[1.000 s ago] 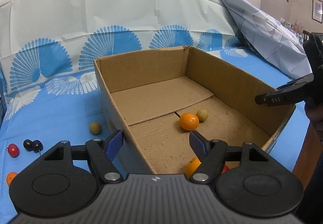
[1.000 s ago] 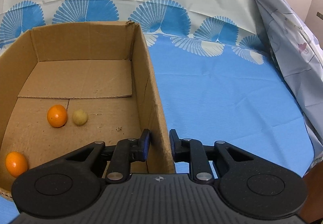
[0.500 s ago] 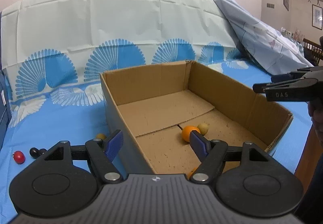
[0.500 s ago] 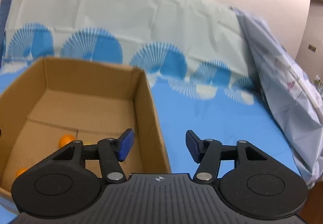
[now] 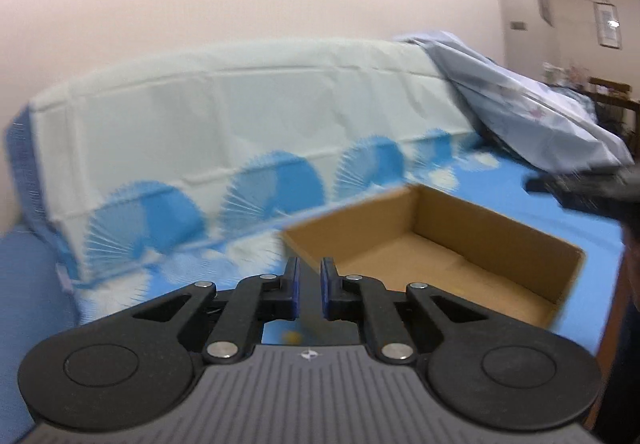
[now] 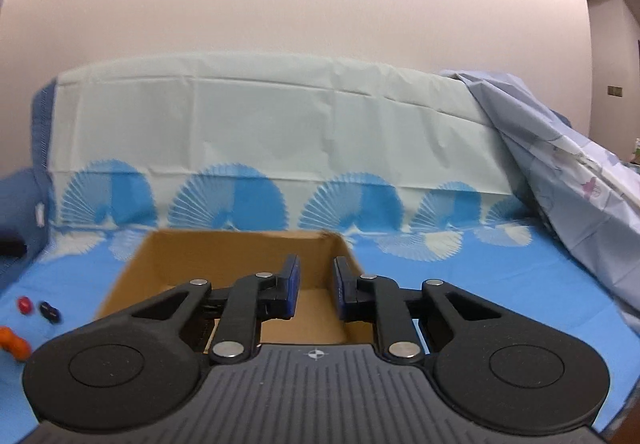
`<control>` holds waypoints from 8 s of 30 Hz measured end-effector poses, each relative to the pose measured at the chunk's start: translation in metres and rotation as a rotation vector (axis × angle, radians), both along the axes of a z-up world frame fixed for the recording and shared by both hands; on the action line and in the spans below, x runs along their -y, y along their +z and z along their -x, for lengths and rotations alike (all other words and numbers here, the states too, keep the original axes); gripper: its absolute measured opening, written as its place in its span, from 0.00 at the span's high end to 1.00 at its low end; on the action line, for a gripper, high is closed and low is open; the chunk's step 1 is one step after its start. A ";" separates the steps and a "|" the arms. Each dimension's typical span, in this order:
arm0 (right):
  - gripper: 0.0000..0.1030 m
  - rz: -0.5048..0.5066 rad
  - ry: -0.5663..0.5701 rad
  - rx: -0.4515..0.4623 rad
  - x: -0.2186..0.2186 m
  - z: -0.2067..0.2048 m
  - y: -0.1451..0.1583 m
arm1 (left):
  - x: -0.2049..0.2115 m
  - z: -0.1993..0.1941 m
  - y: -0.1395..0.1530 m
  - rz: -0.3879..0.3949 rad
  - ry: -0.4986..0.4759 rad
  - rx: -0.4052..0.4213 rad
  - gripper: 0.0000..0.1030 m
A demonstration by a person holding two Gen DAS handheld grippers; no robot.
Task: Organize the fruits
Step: 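Move both open tools back toward the fruit cluster, then grasp another small yellow-green fruit with the right tool, then grasp a dark cherry with the left tool while the right tool holds the yellow-green fruit, then carry the dark cherry in the left tool and yellow-green fruit in the right tool over the box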
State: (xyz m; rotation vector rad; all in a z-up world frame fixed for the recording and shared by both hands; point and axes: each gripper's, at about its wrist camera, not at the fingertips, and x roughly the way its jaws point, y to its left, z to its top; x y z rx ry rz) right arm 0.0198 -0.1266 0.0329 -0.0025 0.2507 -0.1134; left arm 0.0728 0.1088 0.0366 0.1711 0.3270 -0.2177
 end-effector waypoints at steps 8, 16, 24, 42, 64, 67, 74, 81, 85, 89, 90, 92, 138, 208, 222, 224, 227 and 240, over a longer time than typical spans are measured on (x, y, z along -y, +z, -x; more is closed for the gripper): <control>0.82 -0.027 0.116 -0.029 -0.051 -0.004 -0.004 | -0.100 0.002 -0.014 0.299 0.338 -0.126 0.89; 0.82 0.024 0.257 -0.039 -0.114 -0.004 -0.011 | -0.138 0.014 -0.009 0.542 0.465 -0.046 0.88; 0.82 0.059 0.371 -0.043 -0.165 -0.009 -0.018 | -0.128 -0.003 -0.015 0.480 0.442 -0.101 0.86; 0.80 0.153 0.255 -0.145 -0.250 -0.070 -0.075 | -0.137 -0.006 -0.017 0.495 0.505 -0.065 0.80; 0.59 0.193 -0.065 -0.269 -0.266 -0.197 -0.152 | -0.126 -0.024 -0.024 0.370 0.490 -0.094 0.78; 0.61 0.205 -0.099 -0.289 -0.269 -0.205 -0.156 | -0.126 -0.024 -0.024 0.371 0.491 -0.097 0.78; 0.74 0.162 -0.116 -0.338 -0.260 -0.216 -0.162 | -0.131 -0.028 -0.027 0.373 0.509 -0.114 0.78; 0.74 0.000 0.084 -0.273 -0.254 -0.184 -0.143 | -0.151 -0.033 -0.034 0.455 0.593 -0.141 0.78; 0.74 -0.035 0.246 -0.339 -0.262 -0.154 -0.118 | -0.174 -0.032 -0.040 0.574 0.669 -0.171 0.78; 0.74 -0.066 0.384 -0.410 -0.258 -0.113 -0.080 | -0.185 -0.032 -0.042 0.633 0.689 -0.194 0.79; 0.74 -0.072 0.442 -0.451 -0.256 -0.104 -0.073 | -0.186 -0.033 -0.043 0.642 0.687 -0.203 0.79; 0.74 -0.085 0.549 -0.526 -0.251 -0.089 -0.066 | -0.186 -0.036 -0.045 0.656 0.676 -0.233 0.79; 0.73 0.048 0.483 -0.712 -0.260 -0.091 -0.130 | -0.119 -0.166 -0.135 0.397 0.560 -0.530 0.63; 0.73 0.017 0.483 -0.683 -0.256 -0.084 -0.125 | -0.074 -0.135 -0.101 0.179 0.500 -0.449 0.82; 0.73 0.001 0.513 -0.484 -0.242 -0.053 -0.093 | -0.082 -0.040 -0.040 0.423 0.475 -0.188 0.82; 0.73 0.000 0.521 -0.433 -0.239 -0.045 -0.084 | -0.084 -0.029 -0.034 0.453 0.467 -0.161 0.82; 0.73 -0.004 0.536 -0.348 -0.232 -0.034 -0.069 | -0.083 -0.011 -0.024 0.475 0.454 -0.126 0.82; 0.73 -0.049 0.521 -0.091 -0.172 0.003 -0.014 | -0.064 0.021 -0.010 0.482 0.387 -0.079 0.82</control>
